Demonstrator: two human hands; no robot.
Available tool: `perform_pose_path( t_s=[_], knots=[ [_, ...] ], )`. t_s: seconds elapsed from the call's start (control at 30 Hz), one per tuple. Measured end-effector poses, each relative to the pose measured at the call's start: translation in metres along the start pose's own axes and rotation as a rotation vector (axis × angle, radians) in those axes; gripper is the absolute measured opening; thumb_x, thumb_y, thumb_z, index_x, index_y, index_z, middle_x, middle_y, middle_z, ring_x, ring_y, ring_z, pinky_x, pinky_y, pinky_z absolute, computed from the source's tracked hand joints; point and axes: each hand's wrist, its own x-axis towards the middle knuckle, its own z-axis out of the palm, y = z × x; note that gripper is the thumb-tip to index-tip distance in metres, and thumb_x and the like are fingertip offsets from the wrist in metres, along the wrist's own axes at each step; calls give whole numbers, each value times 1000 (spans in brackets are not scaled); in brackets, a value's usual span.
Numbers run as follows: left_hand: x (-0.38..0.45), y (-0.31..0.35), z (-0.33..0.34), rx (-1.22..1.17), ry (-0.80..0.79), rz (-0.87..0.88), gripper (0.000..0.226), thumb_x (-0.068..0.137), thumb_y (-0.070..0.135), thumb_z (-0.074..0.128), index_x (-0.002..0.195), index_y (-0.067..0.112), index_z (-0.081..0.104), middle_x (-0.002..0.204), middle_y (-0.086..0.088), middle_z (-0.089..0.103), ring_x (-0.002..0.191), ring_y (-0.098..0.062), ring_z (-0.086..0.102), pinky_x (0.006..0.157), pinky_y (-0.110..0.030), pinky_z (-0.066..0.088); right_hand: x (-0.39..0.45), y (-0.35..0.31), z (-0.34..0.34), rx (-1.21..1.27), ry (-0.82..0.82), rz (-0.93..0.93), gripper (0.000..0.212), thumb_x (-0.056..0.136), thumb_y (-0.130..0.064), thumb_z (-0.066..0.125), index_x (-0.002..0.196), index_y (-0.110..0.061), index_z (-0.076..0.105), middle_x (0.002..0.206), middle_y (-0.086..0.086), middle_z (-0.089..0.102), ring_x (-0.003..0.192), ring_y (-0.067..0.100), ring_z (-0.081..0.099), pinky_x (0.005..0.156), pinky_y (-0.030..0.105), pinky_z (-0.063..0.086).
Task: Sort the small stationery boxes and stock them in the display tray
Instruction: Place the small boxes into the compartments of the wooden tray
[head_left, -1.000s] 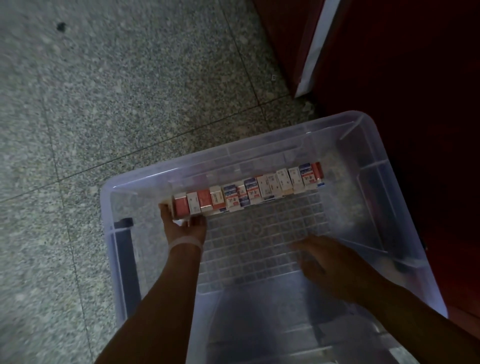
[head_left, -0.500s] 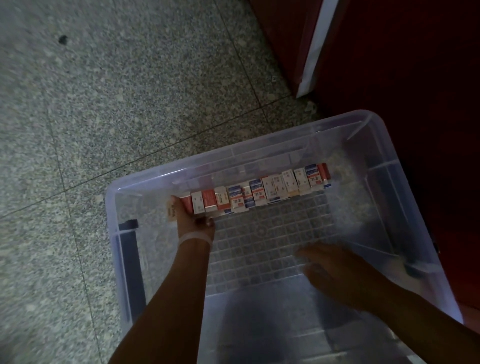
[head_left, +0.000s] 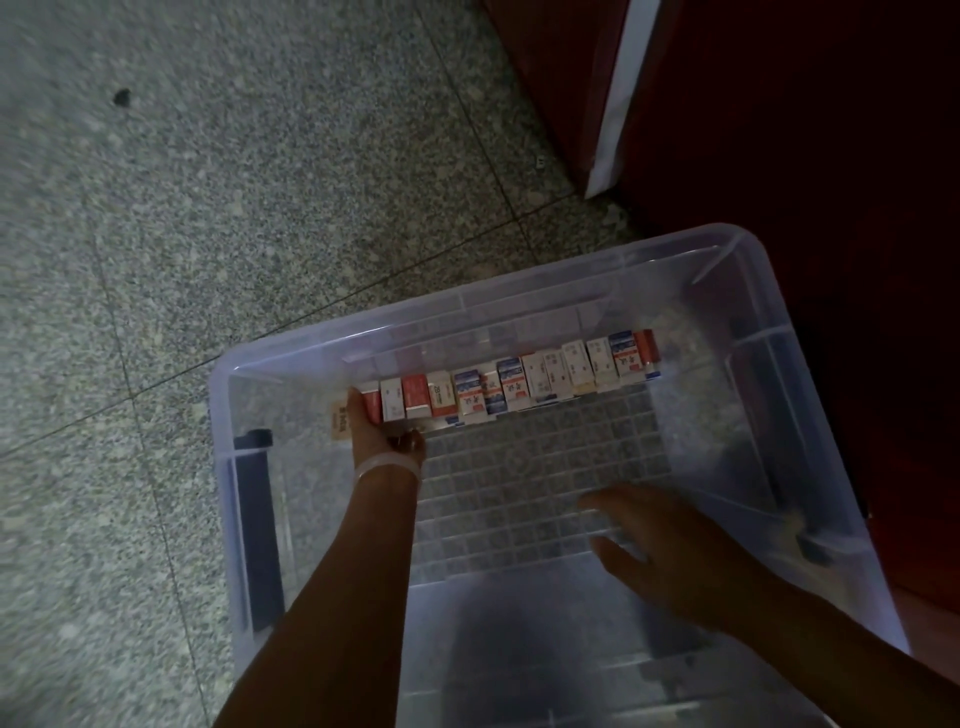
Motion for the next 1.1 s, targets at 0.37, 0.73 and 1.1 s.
perform_pose_path(
  t_s=[0.37, 0.73, 1.1],
  knots=[
    [-2, 5, 6, -79, -84, -30, 40, 86, 61, 48, 93, 24, 63, 99, 0, 64, 100, -20, 56, 99, -34, 40, -5, -1, -3, 85, 31, -20, 53, 83, -47, 43, 134, -33, 41, 130, -21, 42, 121, -3, 40, 98, 6, 29],
    [-11, -8, -13, -125, -10, 3, 34, 90, 54, 48, 83, 23, 62, 63, 7, 69, 63, -9, 66, 54, -18, 52, -3, 6, -11, 95, 6, 20, 57, 82, -48, 41, 136, -31, 39, 130, -20, 39, 122, -1, 40, 90, -2, 23],
    [-20, -18, -47, -54, 71, 74, 33, 89, 52, 44, 90, 24, 62, 97, 2, 64, 89, -11, 57, 74, -24, 42, -12, 4, -20, 122, 41, 65, 53, 74, -57, 42, 124, -43, 34, 123, -21, 40, 114, 1, 44, 92, 15, 33]
  ],
)
